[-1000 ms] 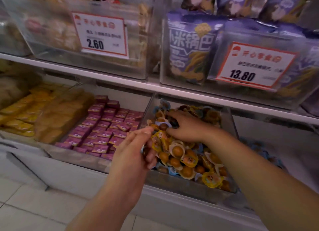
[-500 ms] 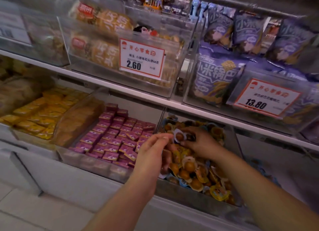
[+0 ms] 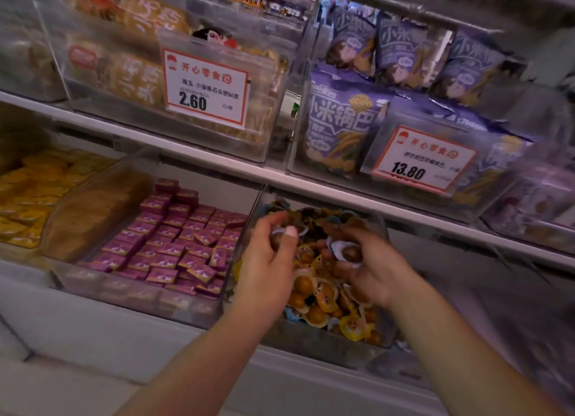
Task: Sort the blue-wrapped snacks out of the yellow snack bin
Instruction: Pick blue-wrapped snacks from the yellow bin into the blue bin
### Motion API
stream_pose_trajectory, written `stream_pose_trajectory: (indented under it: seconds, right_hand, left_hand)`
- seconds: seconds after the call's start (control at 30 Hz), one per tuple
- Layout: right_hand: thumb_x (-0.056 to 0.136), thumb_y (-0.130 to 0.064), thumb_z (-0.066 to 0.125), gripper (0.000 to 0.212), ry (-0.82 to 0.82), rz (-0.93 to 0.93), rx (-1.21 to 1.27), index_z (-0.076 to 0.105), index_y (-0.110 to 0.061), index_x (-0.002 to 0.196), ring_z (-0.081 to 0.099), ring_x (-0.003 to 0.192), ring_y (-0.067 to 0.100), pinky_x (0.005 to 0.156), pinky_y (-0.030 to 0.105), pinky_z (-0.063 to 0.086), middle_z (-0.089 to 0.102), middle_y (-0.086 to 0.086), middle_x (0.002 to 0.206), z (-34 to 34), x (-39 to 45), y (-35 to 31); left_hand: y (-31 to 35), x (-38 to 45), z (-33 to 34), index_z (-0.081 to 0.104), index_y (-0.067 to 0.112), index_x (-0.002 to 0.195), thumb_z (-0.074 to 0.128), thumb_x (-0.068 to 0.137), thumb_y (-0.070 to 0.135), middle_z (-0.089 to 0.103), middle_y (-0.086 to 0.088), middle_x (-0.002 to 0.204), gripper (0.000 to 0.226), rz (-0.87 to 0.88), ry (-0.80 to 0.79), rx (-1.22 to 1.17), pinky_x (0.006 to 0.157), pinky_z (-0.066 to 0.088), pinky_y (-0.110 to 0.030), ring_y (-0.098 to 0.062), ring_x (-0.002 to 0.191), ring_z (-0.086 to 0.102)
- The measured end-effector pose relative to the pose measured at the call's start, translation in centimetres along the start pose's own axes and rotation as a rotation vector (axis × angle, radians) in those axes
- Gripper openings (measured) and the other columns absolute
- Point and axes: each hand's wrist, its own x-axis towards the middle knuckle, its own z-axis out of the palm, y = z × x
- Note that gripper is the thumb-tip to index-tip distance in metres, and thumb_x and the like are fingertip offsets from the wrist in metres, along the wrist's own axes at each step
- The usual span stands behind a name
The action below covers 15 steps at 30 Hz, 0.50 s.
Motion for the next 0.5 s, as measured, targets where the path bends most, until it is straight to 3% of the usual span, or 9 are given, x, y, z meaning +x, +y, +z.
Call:
stream_pose_trajectory:
  seconds: [0.07, 0.13, 0.17, 0.2, 0.27, 0.3, 0.4, 0.5]
  right_hand:
    - [0.094, -0.034, 0.054, 0.039, -0.131, 0.05, 0.093, 0.068, 0.0, 0.107, 0.061, 0.075, 0.023, 0.046, 0.023, 0.047, 0.064, 0.017, 0.097, 0.9, -1.6, 1.0]
    - [0.098, -0.043, 0.05, 0.045, -0.209, 0.061, 0.125, 0.07, -0.006, 0.114, 0.068, 0.082, 0.024, 0.061, 0.029, 0.053, 0.07, 0.015, 0.102, 1.5, -2.8, 2.0]
    - [0.097, -0.041, 0.054, 0.04, -0.196, 0.042, 0.095, 0.071, -0.01, 0.114, 0.069, 0.079, 0.02, 0.058, 0.027, 0.053, 0.071, 0.011, 0.097, 1.6, -3.4, 2.4]
    - [0.096, -0.037, 0.057, 0.031, -0.148, 0.007, 0.041, 0.072, -0.013, 0.109, 0.069, 0.07, 0.015, 0.05, 0.023, 0.049, 0.071, 0.007, 0.089, 1.6, -4.0, 2.8]
    - [0.093, -0.024, 0.062, 0.017, -0.014, -0.087, -0.035, 0.072, -0.012, 0.1, 0.062, 0.056, 0.009, 0.039, 0.018, 0.036, 0.067, 0.003, 0.076, 0.7, -4.9, 3.0]
    - [0.092, -0.019, 0.064, 0.016, 0.032, -0.126, -0.034, 0.072, -0.009, 0.1, 0.059, 0.054, 0.011, 0.037, 0.018, 0.033, 0.065, 0.005, 0.074, -0.2, -5.4, 3.0]
    - [0.09, -0.015, 0.066, 0.019, 0.15, -0.241, 0.007, 0.072, 0.001, 0.099, 0.057, 0.054, 0.018, 0.036, 0.02, 0.031, 0.062, 0.014, 0.078, -4.0, -6.7, 1.9]
    - [0.092, -0.014, 0.065, 0.013, 0.332, -0.263, -0.03, 0.069, -0.001, 0.094, 0.057, 0.053, 0.019, 0.04, 0.024, 0.036, 0.063, 0.015, 0.073, -8.9, -6.0, 0.4]
  left_hand:
    - [-0.1, -0.6, 0.8, 0.039, 0.046, 0.139, 0.049, 0.096, 0.049, 0.062, 0.025, 0.117, 0.044, 0.174, -0.101, 0.16, 0.09, 0.049, -0.018, 0.007, 0.106, 0.059]
    - [-0.3, -1.1, 1.8, 0.029, 0.043, 0.149, 0.052, 0.097, 0.043, 0.056, 0.021, 0.135, 0.056, 0.258, -0.225, 0.279, 0.103, 0.046, -0.03, -0.001, 0.126, 0.051]
    - [-0.4, -1.3, 2.1, 0.025, 0.041, 0.152, 0.052, 0.098, 0.042, 0.044, 0.017, 0.149, 0.061, 0.291, -0.27, 0.367, 0.112, 0.038, -0.037, -0.005, 0.141, 0.036]
    - [-0.4, -1.5, 2.2, 0.019, 0.04, 0.154, 0.05, 0.098, 0.046, 0.023, 0.024, 0.157, 0.065, 0.32, -0.311, 0.454, 0.12, 0.026, -0.039, -0.001, 0.149, 0.014]
    - [-0.3, -1.9, 2.1, 0.007, 0.036, 0.157, 0.04, 0.094, 0.064, -0.012, 0.047, 0.145, 0.076, 0.348, -0.408, 0.53, 0.122, 0.008, -0.031, 0.014, 0.141, -0.017]
    - [-0.3, -2.1, 2.0, 0.004, 0.034, 0.157, 0.035, 0.09, 0.073, -0.016, 0.047, 0.143, 0.083, 0.349, -0.45, 0.534, 0.121, 0.006, -0.028, 0.015, 0.141, -0.019]
    - [0.1, -2.2, 1.3, 0.023, 0.031, 0.155, 0.027, 0.089, 0.078, 0.018, 0.023, 0.156, 0.082, 0.369, -0.445, 0.505, 0.118, 0.017, -0.023, 0.003, 0.147, 0.012]
    - [0.3, -1.5, 0.5, 0.056, 0.029, 0.135, 0.034, 0.094, 0.062, 0.047, 0.022, 0.134, 0.057, 0.431, -0.341, 0.609, 0.102, 0.039, -0.025, -0.002, 0.128, 0.046]
